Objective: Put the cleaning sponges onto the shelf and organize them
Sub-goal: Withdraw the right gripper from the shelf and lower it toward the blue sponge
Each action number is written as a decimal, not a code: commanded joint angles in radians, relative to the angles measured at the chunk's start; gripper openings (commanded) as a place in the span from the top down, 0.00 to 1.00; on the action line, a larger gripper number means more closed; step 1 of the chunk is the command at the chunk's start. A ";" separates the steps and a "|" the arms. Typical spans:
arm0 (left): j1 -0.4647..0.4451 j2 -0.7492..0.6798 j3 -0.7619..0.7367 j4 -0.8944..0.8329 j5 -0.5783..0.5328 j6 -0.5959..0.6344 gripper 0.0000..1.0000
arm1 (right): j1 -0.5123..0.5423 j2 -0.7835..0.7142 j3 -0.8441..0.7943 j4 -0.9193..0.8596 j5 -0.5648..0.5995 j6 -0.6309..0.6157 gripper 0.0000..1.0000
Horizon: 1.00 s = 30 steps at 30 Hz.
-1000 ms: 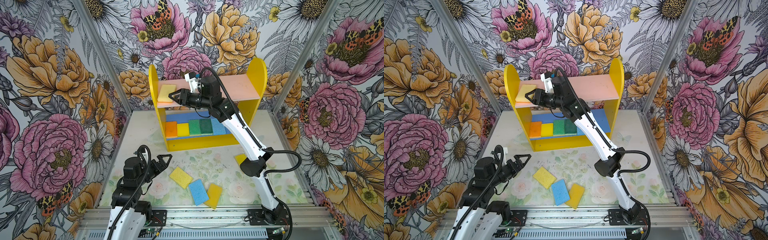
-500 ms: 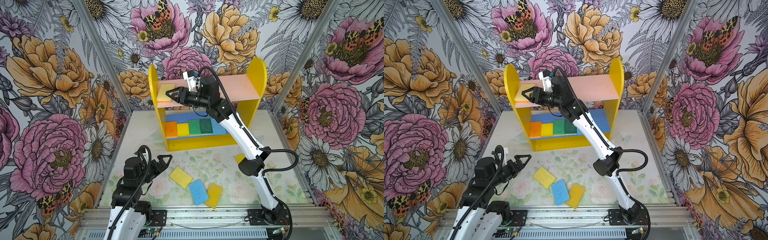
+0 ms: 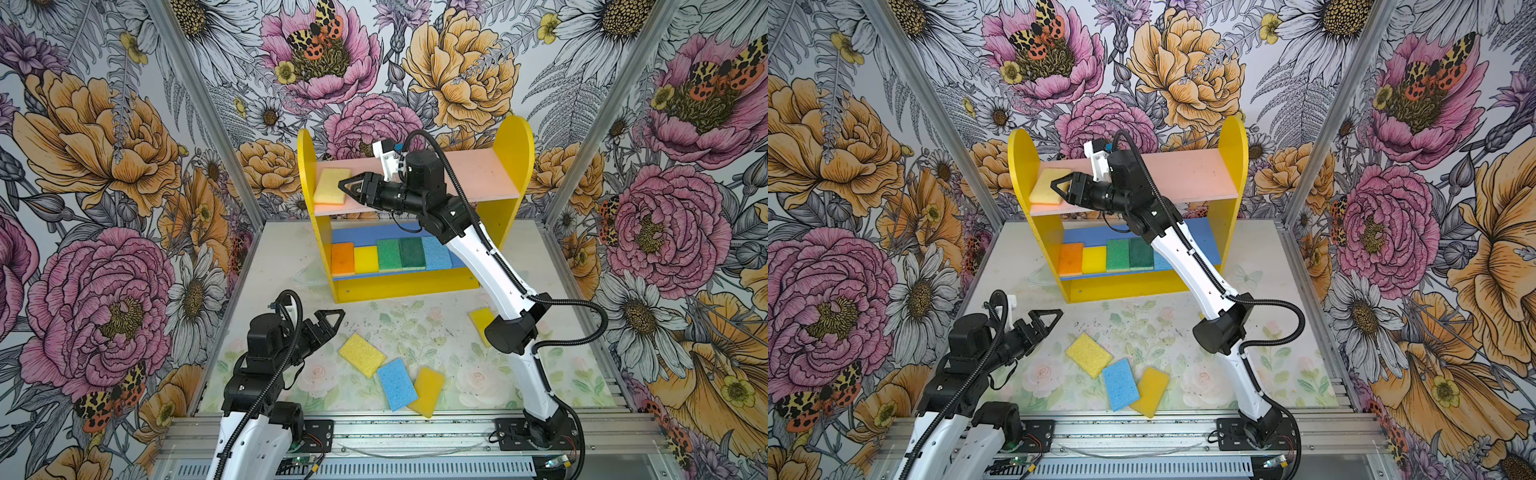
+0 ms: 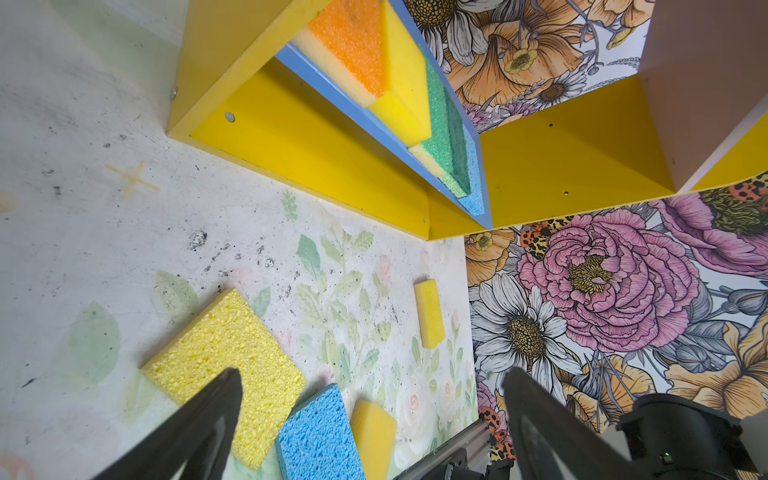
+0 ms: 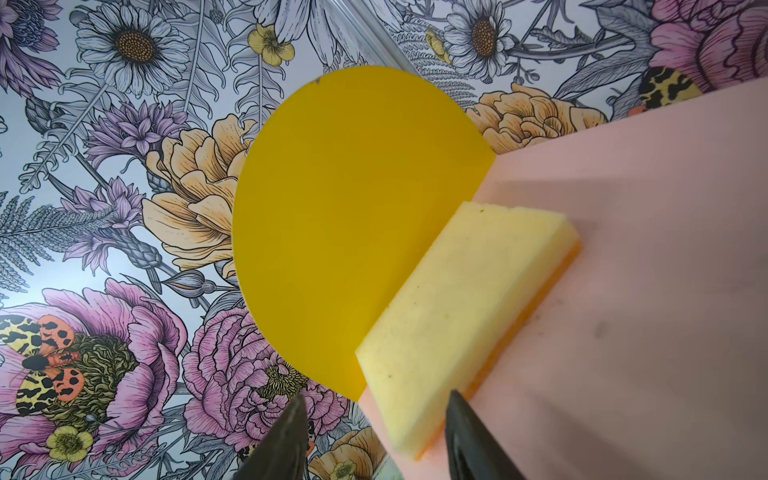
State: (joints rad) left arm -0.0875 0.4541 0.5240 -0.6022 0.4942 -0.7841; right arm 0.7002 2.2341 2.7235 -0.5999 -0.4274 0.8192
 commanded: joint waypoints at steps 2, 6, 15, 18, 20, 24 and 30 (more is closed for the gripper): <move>-0.004 -0.008 0.031 0.001 0.025 0.011 0.01 | -0.019 0.009 0.000 -0.024 0.073 0.001 0.44; -0.009 0.000 0.056 0.002 0.032 0.018 0.01 | -0.018 0.060 0.051 -0.023 0.051 0.030 0.43; -0.011 0.002 0.088 -0.001 0.033 0.044 0.01 | -0.005 0.103 0.125 -0.019 0.017 0.018 0.41; -0.013 0.009 0.084 -0.002 0.033 0.037 0.01 | 0.009 0.053 0.104 -0.021 0.006 -0.042 0.41; -0.018 0.018 0.082 -0.015 0.028 0.030 0.01 | 0.021 -0.007 0.054 -0.021 0.003 -0.101 0.41; -0.029 0.030 0.081 -0.067 -0.002 0.019 0.01 | 0.053 -0.187 -0.155 -0.020 0.024 -0.247 0.40; -0.077 0.041 0.003 -0.098 -0.043 -0.080 0.01 | 0.066 -0.498 -0.613 -0.017 0.075 -0.364 0.38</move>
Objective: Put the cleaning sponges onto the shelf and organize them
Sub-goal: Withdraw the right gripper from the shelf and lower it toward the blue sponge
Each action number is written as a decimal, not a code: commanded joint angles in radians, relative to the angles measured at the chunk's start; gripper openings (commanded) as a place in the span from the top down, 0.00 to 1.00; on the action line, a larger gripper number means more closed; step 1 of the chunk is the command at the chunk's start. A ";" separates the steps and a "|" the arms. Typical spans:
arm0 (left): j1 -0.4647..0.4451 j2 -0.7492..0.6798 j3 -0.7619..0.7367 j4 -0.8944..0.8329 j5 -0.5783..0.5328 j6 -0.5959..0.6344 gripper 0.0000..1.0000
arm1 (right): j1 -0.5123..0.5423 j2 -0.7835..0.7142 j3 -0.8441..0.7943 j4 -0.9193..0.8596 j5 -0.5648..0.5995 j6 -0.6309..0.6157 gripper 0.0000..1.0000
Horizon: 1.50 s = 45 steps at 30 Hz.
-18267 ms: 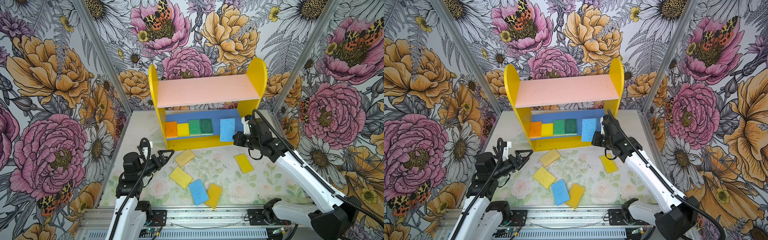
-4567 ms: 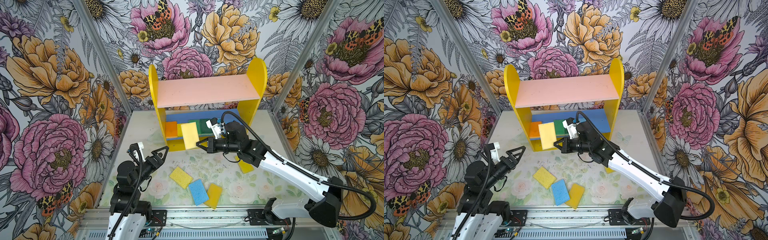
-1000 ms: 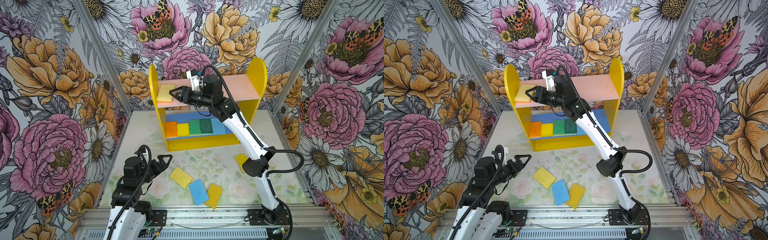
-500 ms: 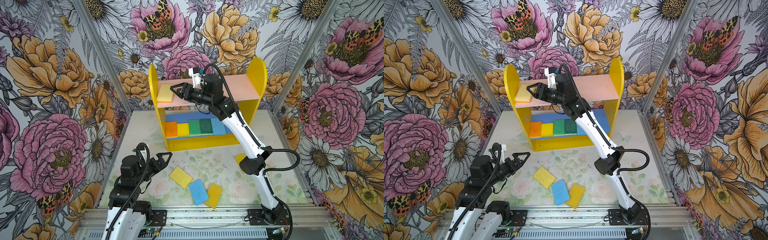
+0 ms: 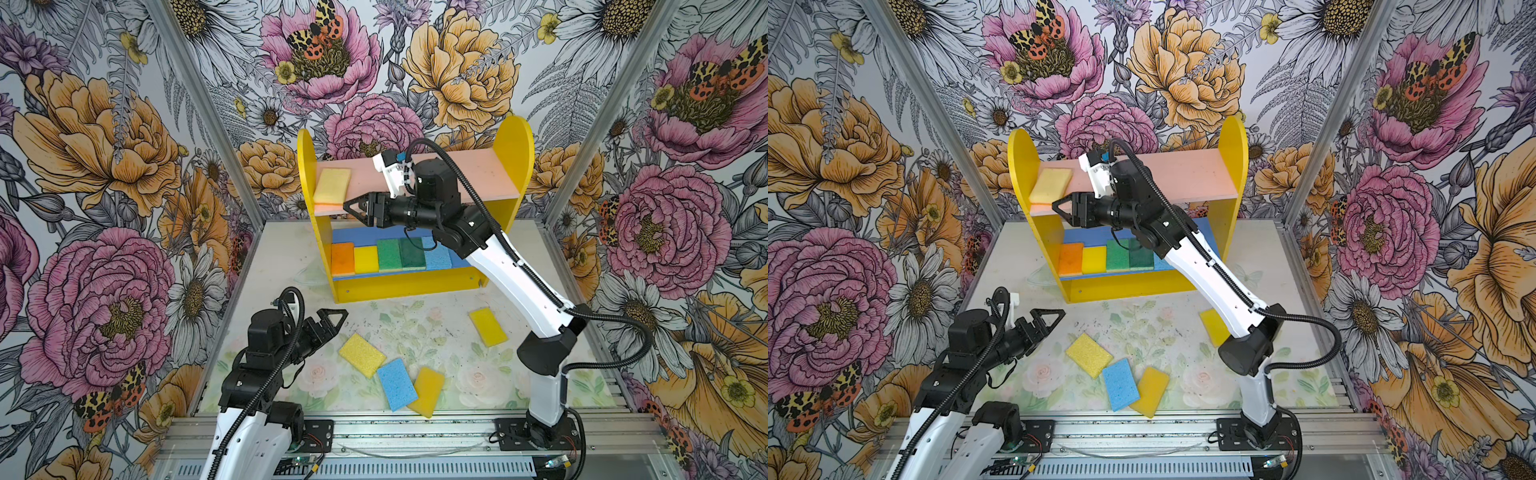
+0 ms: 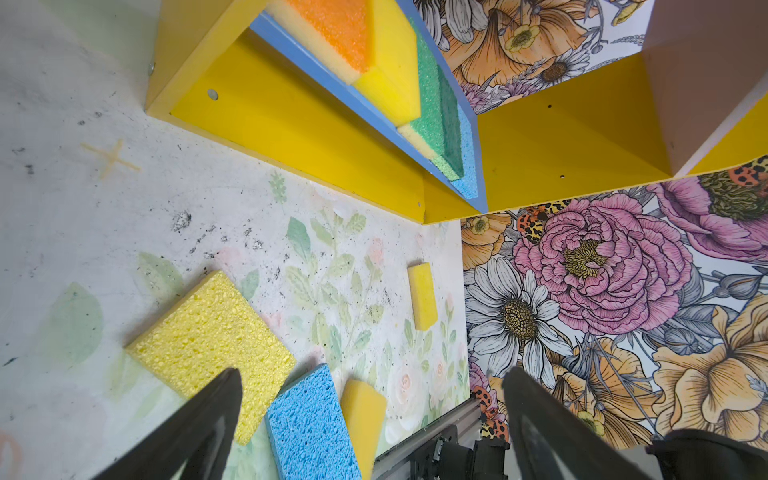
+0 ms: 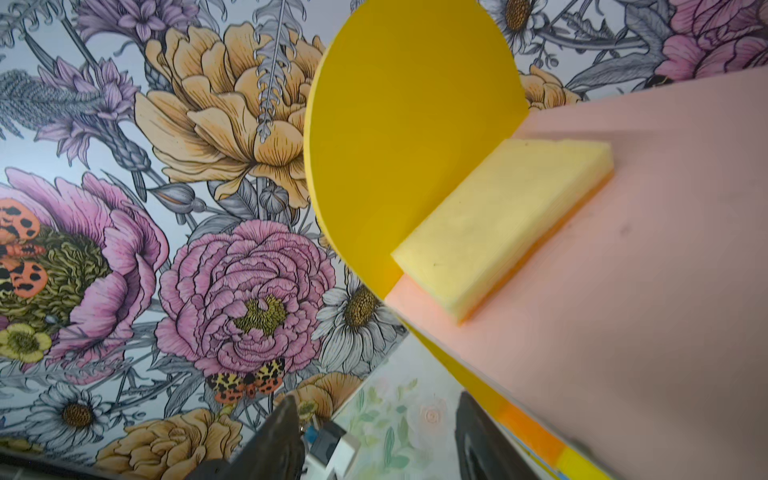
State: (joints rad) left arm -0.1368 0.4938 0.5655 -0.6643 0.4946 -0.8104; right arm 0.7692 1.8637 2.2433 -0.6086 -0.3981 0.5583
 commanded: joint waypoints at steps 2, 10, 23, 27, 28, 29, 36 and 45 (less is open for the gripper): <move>-0.077 0.007 -0.062 -0.035 -0.094 -0.095 0.01 | -0.004 -0.232 -0.305 -0.007 0.084 -0.122 0.38; -0.277 0.170 -0.142 -0.033 -0.256 -0.241 0.01 | -0.005 -0.523 -0.928 0.058 0.133 -0.045 0.28; -0.535 0.243 -0.195 0.070 -0.236 -0.381 0.01 | -0.008 -0.543 -1.328 0.179 -0.017 0.141 0.31; -0.591 0.170 -0.265 0.163 -0.214 -0.445 0.01 | 0.008 -0.443 -1.358 0.182 -0.109 0.123 0.37; -0.599 0.147 -0.292 0.205 -0.207 -0.471 0.01 | 0.014 -0.420 -1.358 0.182 -0.110 0.108 0.39; -0.601 0.128 -0.319 0.241 -0.203 -0.499 0.01 | 0.018 -0.399 -1.357 0.182 -0.114 0.099 0.41; -0.618 0.141 -0.378 0.386 -0.206 -0.543 0.01 | 0.018 -0.295 -1.348 0.213 -0.162 0.069 0.47; -0.660 0.401 -0.362 0.655 -0.170 -0.545 0.01 | 0.018 -0.203 -1.367 0.270 -0.237 0.068 0.48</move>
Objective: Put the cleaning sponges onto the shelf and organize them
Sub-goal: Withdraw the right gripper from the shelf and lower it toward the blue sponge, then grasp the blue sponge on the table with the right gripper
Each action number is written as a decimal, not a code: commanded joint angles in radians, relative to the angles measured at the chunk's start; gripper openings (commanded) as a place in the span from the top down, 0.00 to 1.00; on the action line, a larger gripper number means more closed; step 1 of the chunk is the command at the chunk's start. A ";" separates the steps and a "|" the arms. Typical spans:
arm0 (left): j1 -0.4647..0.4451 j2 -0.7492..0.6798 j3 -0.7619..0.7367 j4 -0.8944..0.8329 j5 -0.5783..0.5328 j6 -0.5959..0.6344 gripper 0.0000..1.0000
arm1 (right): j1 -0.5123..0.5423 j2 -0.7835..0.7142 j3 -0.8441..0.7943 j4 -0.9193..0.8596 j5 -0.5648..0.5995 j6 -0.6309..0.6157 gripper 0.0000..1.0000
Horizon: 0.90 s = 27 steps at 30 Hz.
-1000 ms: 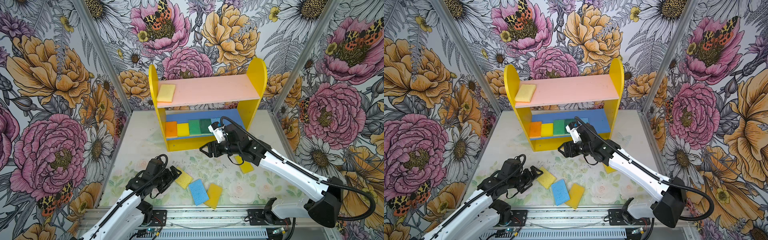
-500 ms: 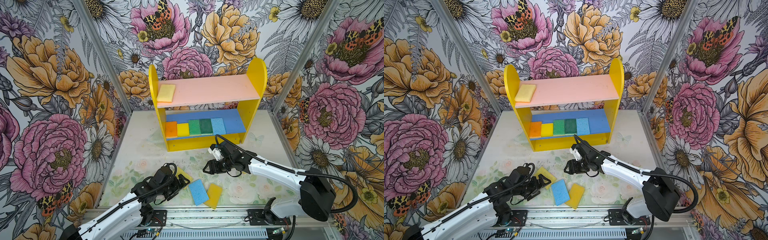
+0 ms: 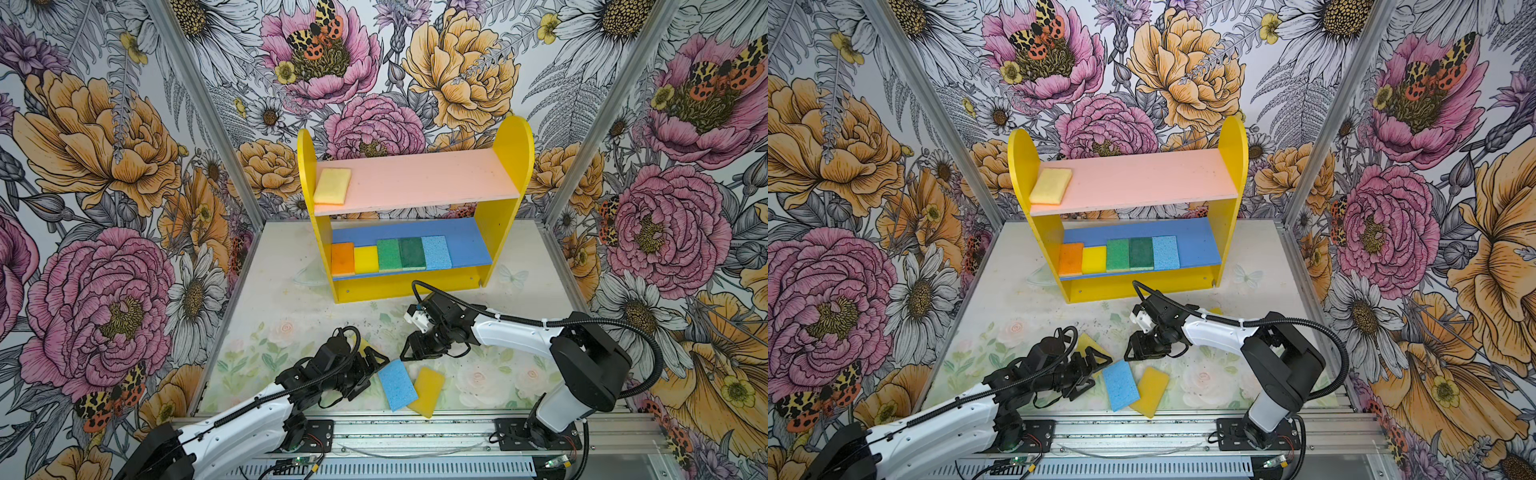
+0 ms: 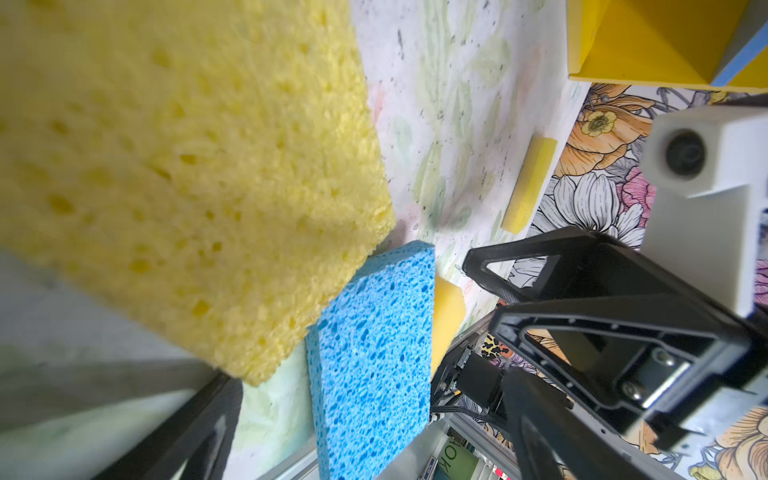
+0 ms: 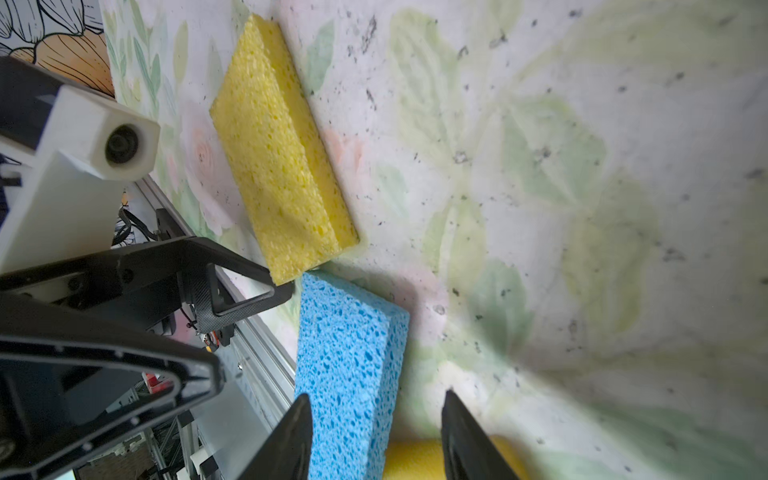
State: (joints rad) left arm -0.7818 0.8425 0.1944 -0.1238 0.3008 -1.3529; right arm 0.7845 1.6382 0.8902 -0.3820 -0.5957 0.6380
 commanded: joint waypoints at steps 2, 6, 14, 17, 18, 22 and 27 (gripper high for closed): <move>-0.023 0.103 0.019 0.149 0.031 0.001 0.01 | 0.004 0.038 -0.017 0.049 -0.050 -0.011 0.48; -0.027 0.161 0.031 0.188 0.041 0.010 0.01 | 0.004 0.080 -0.016 0.065 -0.076 -0.008 0.48; -0.027 0.193 0.031 0.231 0.039 0.008 0.01 | 0.003 0.140 -0.018 0.176 -0.122 0.040 0.56; -0.030 0.199 0.033 0.237 0.039 0.008 0.01 | 0.002 0.141 -0.015 0.206 -0.120 0.060 0.65; -0.029 0.196 0.033 0.237 0.039 0.009 0.01 | 0.003 0.136 -0.013 0.206 -0.114 0.061 0.69; -0.028 0.155 0.037 0.202 0.031 0.019 0.01 | -0.003 0.094 -0.030 0.204 -0.095 0.069 0.83; -0.009 0.045 0.075 0.060 0.024 0.099 0.01 | -0.040 -0.016 -0.062 0.203 -0.086 0.081 0.95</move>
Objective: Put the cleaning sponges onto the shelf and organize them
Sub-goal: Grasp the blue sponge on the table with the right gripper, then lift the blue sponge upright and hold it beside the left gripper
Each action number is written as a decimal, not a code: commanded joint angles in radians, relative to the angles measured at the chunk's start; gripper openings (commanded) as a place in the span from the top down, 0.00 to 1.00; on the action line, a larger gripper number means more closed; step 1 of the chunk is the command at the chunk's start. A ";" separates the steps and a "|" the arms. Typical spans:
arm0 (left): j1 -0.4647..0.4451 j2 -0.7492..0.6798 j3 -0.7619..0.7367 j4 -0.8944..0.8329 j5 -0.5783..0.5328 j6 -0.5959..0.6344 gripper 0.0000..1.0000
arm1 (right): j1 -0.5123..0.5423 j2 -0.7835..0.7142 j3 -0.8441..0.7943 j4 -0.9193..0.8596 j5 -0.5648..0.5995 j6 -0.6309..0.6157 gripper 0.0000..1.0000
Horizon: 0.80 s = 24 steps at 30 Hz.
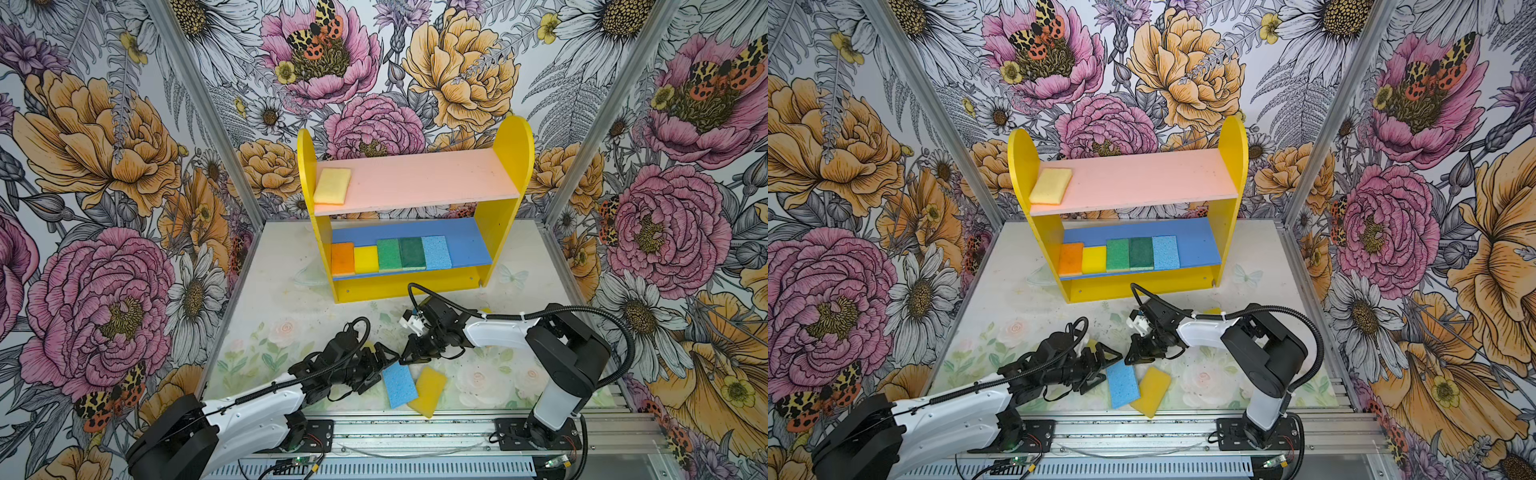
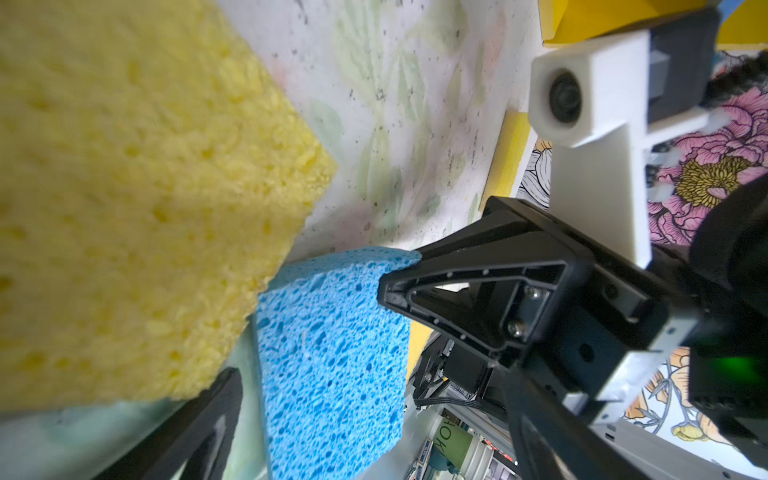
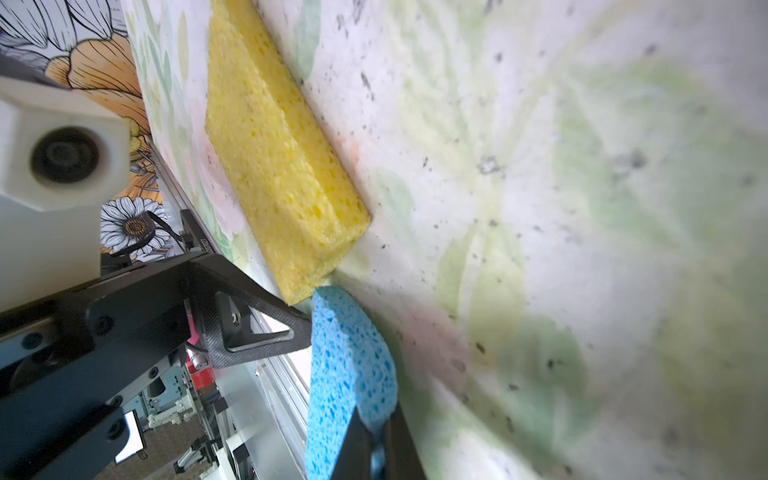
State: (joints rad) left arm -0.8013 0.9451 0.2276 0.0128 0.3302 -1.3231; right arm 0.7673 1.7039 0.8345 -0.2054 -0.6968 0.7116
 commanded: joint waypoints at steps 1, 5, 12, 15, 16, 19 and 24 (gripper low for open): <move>0.021 -0.085 0.050 -0.100 -0.003 0.091 0.01 | -0.032 -0.111 -0.007 0.026 0.009 0.011 0.96; 0.098 -0.223 0.094 -0.207 0.035 0.215 0.01 | -0.061 -0.207 0.014 0.018 -0.016 0.031 0.97; 0.292 -0.323 0.167 -0.188 0.260 0.352 0.01 | -0.084 -0.287 0.155 -0.019 -0.056 0.056 0.97; 0.320 -0.300 0.212 -0.187 0.315 0.391 0.01 | -0.086 -0.303 0.220 -0.021 -0.070 0.077 0.97; 0.322 -0.291 0.221 -0.180 0.323 0.397 0.01 | -0.085 -0.303 0.237 -0.022 -0.076 0.082 0.97; 0.326 -0.265 0.227 -0.114 0.346 0.379 0.08 | -0.083 -0.309 0.277 -0.022 -0.085 0.091 0.97; 0.326 -0.232 0.214 0.078 0.373 0.302 0.37 | -0.071 -0.308 0.302 -0.022 -0.075 0.099 0.97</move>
State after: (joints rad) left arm -0.4854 0.7078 0.4397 -0.0448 0.6533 -1.0016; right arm 0.6888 1.4139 1.1107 -0.2268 -0.7643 0.7967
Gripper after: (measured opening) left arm 0.655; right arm 0.052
